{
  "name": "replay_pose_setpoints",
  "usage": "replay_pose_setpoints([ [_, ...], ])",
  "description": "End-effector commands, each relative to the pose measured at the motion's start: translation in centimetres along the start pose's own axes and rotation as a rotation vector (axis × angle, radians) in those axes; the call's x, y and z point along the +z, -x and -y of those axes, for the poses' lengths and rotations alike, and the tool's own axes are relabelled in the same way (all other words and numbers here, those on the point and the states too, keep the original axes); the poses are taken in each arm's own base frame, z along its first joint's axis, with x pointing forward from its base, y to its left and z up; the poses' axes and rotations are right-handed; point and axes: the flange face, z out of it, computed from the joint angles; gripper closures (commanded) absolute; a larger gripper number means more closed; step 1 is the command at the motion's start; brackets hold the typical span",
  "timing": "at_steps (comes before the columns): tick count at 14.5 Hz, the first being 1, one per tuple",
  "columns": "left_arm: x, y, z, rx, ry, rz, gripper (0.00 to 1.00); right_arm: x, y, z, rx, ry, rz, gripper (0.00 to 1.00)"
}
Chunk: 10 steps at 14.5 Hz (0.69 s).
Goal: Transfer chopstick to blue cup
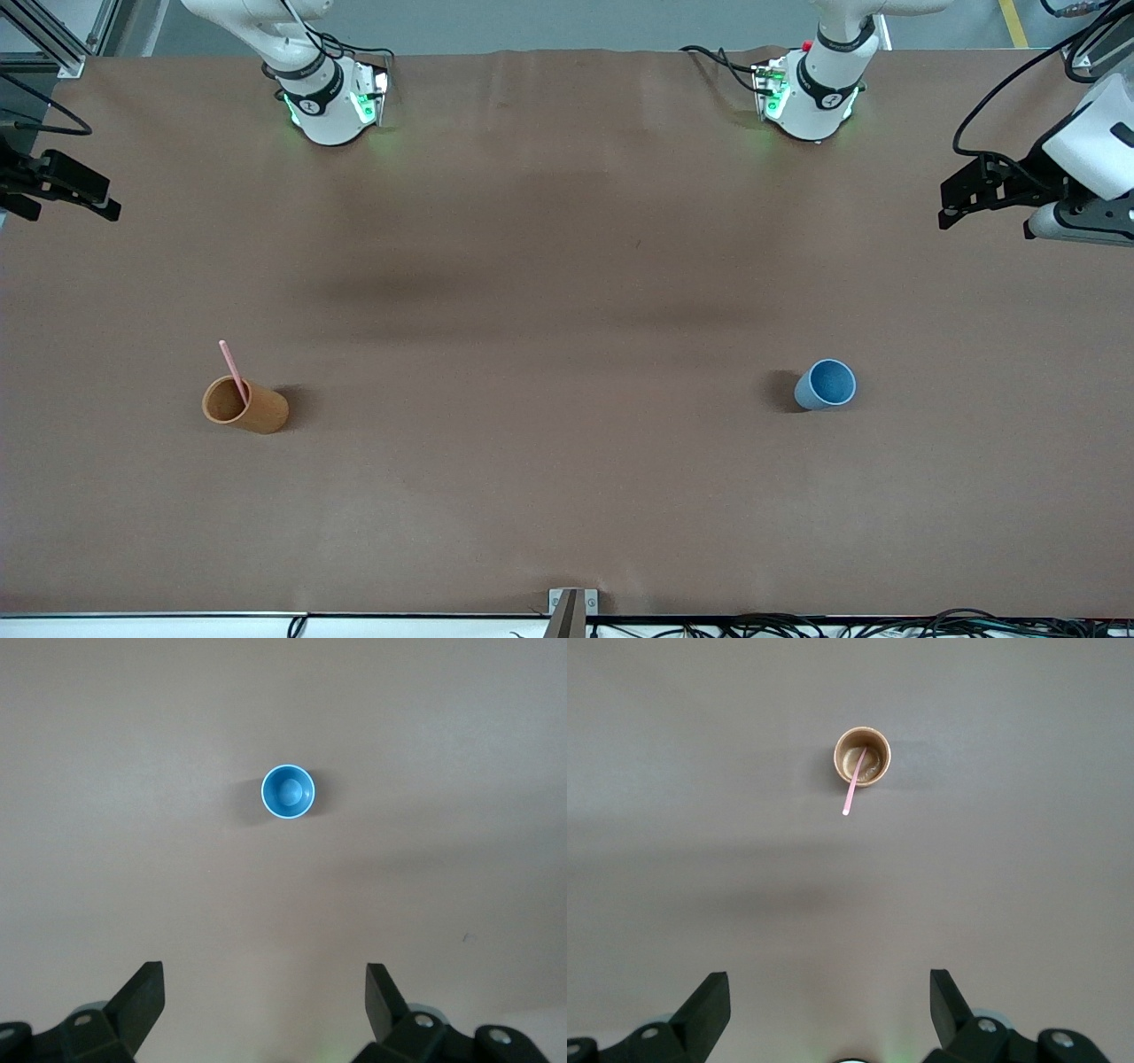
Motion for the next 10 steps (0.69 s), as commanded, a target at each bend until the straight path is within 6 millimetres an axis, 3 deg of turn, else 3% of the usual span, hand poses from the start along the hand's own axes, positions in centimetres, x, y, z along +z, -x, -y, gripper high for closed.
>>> replay_pose_setpoints([
  [1,-0.7,-0.1,0.2,-0.007,-0.012,-0.002,0.00,-0.1,0.4,-0.3,-0.006,-0.016,-0.005,0.00],
  [6,-0.6,-0.2,0.2,-0.002,-0.011,-0.003,0.00,0.1,0.4,-0.4,-0.004,-0.016,-0.002,0.00],
  [8,0.7,-1.3,1.1,-0.011,0.022,-0.005,0.00,0.1,0.4,-0.4,-0.004,-0.016,-0.002,0.00],
  [10,5.2,-4.0,2.9,-0.037,0.044,0.022,0.00,0.1,0.4,-0.5,-0.001,-0.016,-0.002,0.00],
])
